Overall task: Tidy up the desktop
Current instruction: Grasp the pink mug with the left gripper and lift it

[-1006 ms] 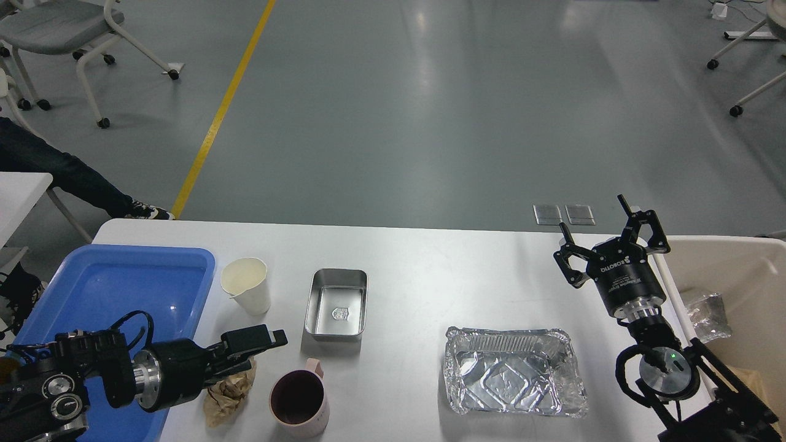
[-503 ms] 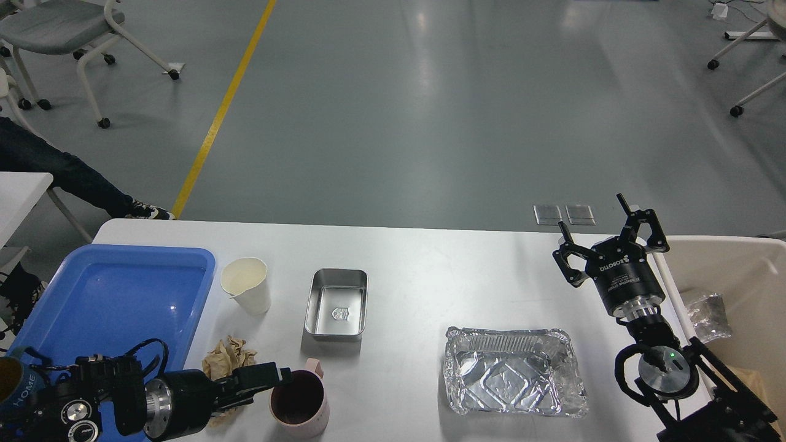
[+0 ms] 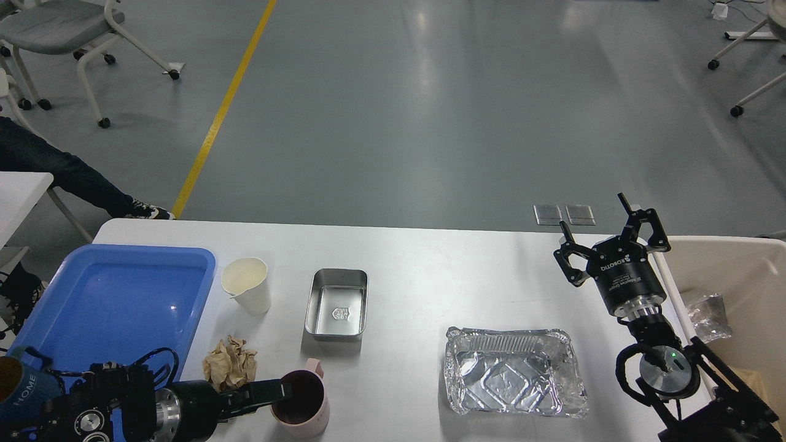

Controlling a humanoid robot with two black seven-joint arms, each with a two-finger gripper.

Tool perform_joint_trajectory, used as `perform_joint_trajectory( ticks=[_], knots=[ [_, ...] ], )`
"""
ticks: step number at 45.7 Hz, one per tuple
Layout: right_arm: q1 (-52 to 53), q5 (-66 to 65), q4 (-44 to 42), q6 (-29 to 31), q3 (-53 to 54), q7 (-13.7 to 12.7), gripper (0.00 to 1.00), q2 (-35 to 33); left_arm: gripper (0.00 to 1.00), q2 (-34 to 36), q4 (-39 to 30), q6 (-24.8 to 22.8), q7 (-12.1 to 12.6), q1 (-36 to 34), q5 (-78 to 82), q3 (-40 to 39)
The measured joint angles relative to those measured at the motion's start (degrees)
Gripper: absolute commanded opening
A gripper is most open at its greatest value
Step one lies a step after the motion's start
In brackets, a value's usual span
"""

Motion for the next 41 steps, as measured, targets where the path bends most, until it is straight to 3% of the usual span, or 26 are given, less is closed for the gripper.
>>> perform_joint_trajectory(
  ticks=[6, 12, 21, 26, 41],
  knots=[
    [0.1, 0.0, 0.0, 0.0, 0.0, 0.0, 1.0, 0.0, 0.51, -0.1, 0.5, 0.0, 0.2, 0.0, 0.0, 0.6],
    [0.1, 0.0, 0.0, 0.0, 0.0, 0.0, 1.0, -0.1, 0.21, -0.3, 0.9, 0.0, 0.1, 0.0, 0.0, 0.7],
    [0.1, 0.0, 0.0, 0.0, 0.0, 0.0, 1.0, 0.0, 0.01, -1.7, 2.0, 0.0, -2.5, 0.2, 2.2, 0.8],
    [0.0, 0.0, 0.0, 0.0, 0.0, 0.0, 1.0, 0.1, 0.0, -2.1, 2.1, 0.0, -3.7, 0.2, 2.7, 0.8],
    [0.0, 0.0, 0.0, 0.0, 0.0, 0.0, 1.0, 0.0, 0.0, -1.6, 1.7, -0.2, -4.2, -0.1, 2.8, 0.8]
  ],
)
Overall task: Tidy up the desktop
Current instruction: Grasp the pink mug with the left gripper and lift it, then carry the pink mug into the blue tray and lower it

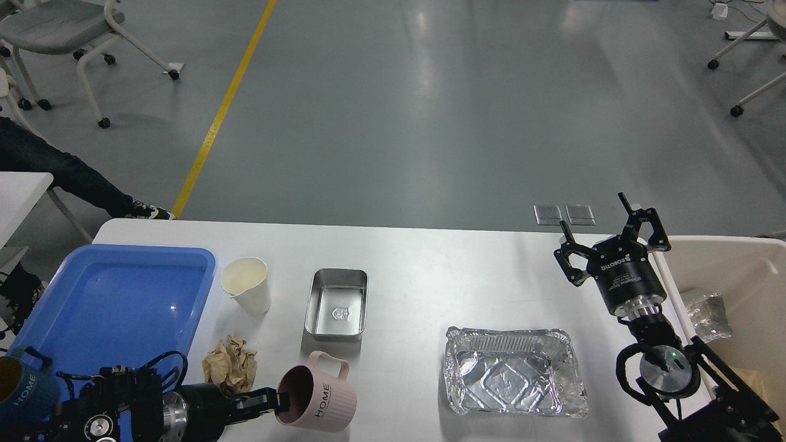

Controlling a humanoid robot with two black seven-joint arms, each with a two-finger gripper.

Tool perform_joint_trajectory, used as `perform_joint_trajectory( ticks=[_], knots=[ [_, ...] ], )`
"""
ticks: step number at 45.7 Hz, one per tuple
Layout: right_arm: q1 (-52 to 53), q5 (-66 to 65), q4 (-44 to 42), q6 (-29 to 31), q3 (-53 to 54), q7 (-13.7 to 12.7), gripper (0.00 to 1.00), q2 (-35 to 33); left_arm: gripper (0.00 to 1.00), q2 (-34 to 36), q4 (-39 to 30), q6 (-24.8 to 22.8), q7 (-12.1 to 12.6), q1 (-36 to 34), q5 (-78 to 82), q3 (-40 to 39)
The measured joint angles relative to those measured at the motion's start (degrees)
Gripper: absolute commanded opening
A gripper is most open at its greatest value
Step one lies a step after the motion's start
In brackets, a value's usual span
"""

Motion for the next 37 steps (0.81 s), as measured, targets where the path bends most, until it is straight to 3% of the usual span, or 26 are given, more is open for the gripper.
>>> perform_joint_trajectory(
  ticks=[7, 17, 37],
  knots=[
    [0.0, 0.0, 0.0, 0.0, 0.0, 0.0, 1.0, 0.0, 0.0, 3.0, -1.7, -1.7, -0.2, -1.7, -0.3, -0.3],
    [0.1, 0.0, 0.0, -0.1, 0.0, 0.0, 1.0, 0.2, 0.0, 9.6, -5.4, -2.8, -2.9, -6.9, -0.9, -0.8],
    [0.1, 0.0, 0.6, -0.2, -0.1, -0.1, 1.0, 0.2, 0.0, 24.3, -6.0, -8.1, -3.3, -10.7, -5.0, -5.9]
  ],
)
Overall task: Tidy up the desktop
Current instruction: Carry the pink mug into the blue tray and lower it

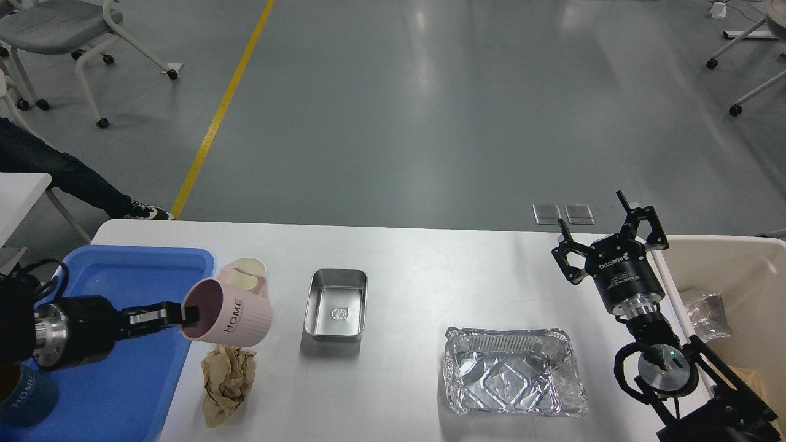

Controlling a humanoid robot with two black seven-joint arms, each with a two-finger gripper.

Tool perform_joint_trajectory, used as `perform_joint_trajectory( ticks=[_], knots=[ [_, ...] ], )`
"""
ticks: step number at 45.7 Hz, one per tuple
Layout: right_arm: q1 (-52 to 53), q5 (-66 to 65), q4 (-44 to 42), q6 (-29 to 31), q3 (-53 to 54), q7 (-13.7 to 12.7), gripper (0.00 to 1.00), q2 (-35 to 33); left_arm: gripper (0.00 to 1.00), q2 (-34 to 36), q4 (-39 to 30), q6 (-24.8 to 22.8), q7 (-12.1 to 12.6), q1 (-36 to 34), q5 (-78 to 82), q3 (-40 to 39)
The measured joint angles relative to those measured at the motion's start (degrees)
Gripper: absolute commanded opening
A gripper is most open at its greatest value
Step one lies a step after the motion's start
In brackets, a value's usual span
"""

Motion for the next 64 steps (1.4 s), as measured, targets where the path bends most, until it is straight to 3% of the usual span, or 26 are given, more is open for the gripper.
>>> perform_joint_trajectory(
  ticks=[12, 29, 42, 64],
  knots=[
    [0.2, 0.0, 0.2, -0.1, 0.0, 0.0, 1.0, -0.2, 0.0, 8.8, 0.0, -0.9, -2.5, 0.0, -1.7, -0.8],
    [0.1, -2.0, 0.3, -0.6, 0.0, 0.0, 1.0, -0.3, 0.0, 15.6, 1.4, 1.3, -3.0, 0.7, -2.1, 4.9],
    [0.1, -2.1, 0.3, -0.8, 0.0, 0.0, 1.0, -0.3, 0.0, 15.8, 4.3, 2.8, -4.7, 0.8, -2.3, 10.3],
    [0.0, -2.1, 0.3, -0.8, 0.1, 0.0, 1.0, -0.4, 0.01, 9.4, 11.2, 4.7, -4.0, 1.1, -2.7, 16.2]
  ],
)
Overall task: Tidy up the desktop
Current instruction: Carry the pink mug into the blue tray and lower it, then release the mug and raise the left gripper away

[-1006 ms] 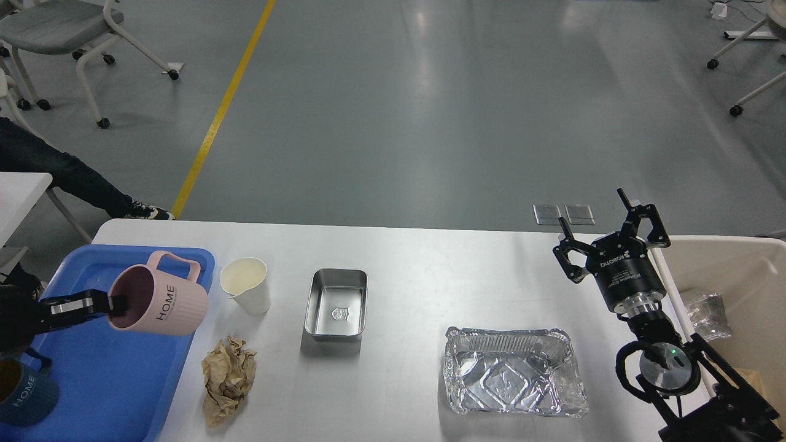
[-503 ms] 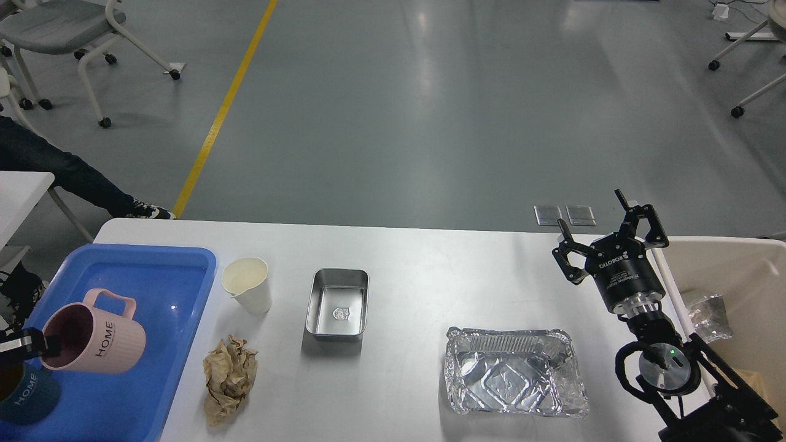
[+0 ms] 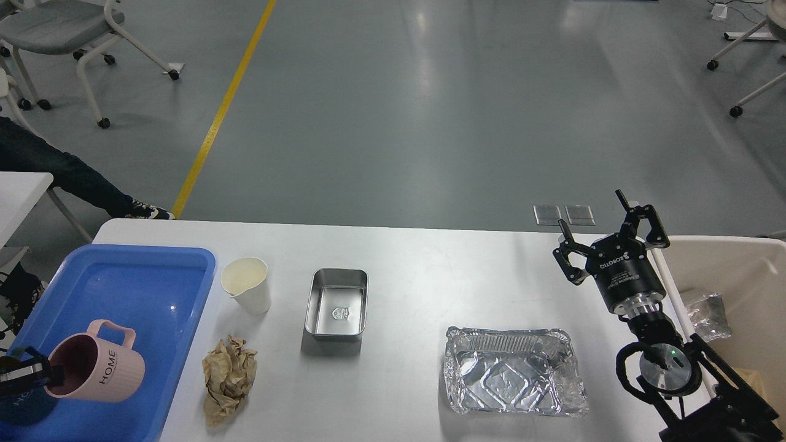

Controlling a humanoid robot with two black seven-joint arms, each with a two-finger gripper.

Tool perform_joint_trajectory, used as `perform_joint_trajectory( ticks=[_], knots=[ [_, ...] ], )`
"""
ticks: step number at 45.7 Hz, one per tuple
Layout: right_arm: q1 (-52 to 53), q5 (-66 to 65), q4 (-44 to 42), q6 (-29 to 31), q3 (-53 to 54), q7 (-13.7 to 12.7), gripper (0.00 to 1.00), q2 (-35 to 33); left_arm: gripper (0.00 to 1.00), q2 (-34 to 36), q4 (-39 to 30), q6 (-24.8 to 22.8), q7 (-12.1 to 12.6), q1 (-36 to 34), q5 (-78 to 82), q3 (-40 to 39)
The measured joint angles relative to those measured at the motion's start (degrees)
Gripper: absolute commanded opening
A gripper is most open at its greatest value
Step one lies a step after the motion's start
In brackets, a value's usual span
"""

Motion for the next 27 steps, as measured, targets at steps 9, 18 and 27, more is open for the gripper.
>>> perform_joint_trajectory(
  ticks=[9, 18, 27],
  knots=[
    [-0.2, 0.0, 0.0, 0.0, 0.0, 0.0, 1.0, -1.0, 0.01, -1.8, 2.3, 0.2, 0.0, 1.1, 0.0, 0.5],
    [-0.5, 0.0, -0.1, 0.0, 0.1, 0.0, 1.0, -1.3, 0.01, -4.8, 4.2, 0.5, 0.1, 2.0, 0.0, 0.9],
    [-0.5, 0.0, -0.1, 0.0, 0.3, 0.0, 1.0, -1.3, 0.02, -7.0, 7.8, 0.6, 0.1, 3.3, 0.1, 1.0]
  ],
)
